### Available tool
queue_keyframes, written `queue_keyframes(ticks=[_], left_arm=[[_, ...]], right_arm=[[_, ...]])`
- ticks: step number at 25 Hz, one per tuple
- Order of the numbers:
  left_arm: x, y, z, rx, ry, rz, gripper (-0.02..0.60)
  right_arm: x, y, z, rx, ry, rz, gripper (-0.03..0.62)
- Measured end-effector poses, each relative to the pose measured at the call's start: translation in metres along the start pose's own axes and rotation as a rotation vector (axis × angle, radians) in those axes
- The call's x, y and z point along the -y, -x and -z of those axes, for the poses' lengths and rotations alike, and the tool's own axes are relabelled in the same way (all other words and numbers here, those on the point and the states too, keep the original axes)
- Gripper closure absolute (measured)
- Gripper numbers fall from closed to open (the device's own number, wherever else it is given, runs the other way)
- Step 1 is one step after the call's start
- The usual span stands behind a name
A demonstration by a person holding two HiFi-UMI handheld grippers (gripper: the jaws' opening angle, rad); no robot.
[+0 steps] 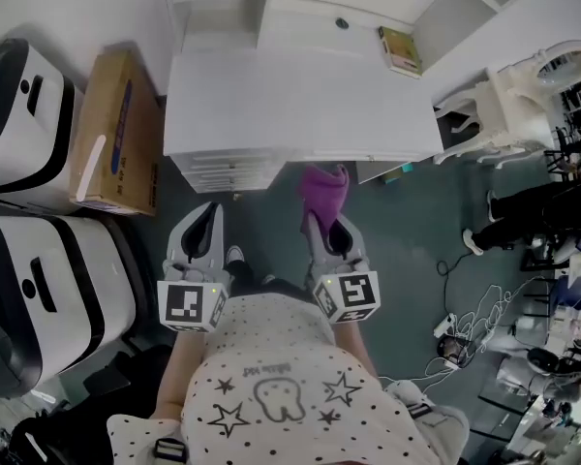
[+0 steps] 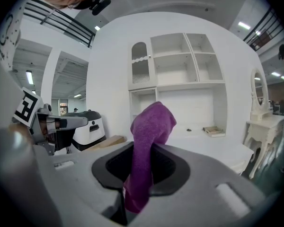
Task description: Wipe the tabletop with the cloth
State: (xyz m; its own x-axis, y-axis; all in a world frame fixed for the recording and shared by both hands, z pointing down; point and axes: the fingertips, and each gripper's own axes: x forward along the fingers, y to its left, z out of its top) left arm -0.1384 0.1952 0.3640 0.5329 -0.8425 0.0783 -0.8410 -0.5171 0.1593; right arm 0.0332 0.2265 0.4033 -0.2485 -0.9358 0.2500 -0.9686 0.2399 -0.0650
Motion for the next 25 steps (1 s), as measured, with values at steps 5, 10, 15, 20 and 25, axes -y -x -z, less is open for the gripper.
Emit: queue_keyframes(ticks=[5, 10, 15, 20, 25], left_arm=[[-0.025, -0.027, -0.005, 0.004, 0.008, 0.012, 0.587], [-0.033, -0.051, -0.016, 0.000, 0.009, 0.010, 0.587], [-0.041, -0.075, -0.014, -0.006, 0.026, -0.016, 0.588], [-0.045, -0.109, -0.021, 0.006, 0.020, -0.054, 0.588], [-0.042, -0.137, -0.025, 0.012, 0.002, -0.090, 0.587]], right_arm=[[0.003, -0.029, -0.001, -0.035, 0.003, 0.040, 0.517], [0.027, -0.047, -0.014, -0.028, -0.004, 0.069, 0.517], [0.056, -0.068, -0.019, -0.027, -0.011, 0.089, 0.517], [0.079, -0.103, -0.026, -0.037, -0.013, 0.047, 0.517], [0.108, -0.131, -0.040, -0.041, 0.025, 0.010, 0.517]])
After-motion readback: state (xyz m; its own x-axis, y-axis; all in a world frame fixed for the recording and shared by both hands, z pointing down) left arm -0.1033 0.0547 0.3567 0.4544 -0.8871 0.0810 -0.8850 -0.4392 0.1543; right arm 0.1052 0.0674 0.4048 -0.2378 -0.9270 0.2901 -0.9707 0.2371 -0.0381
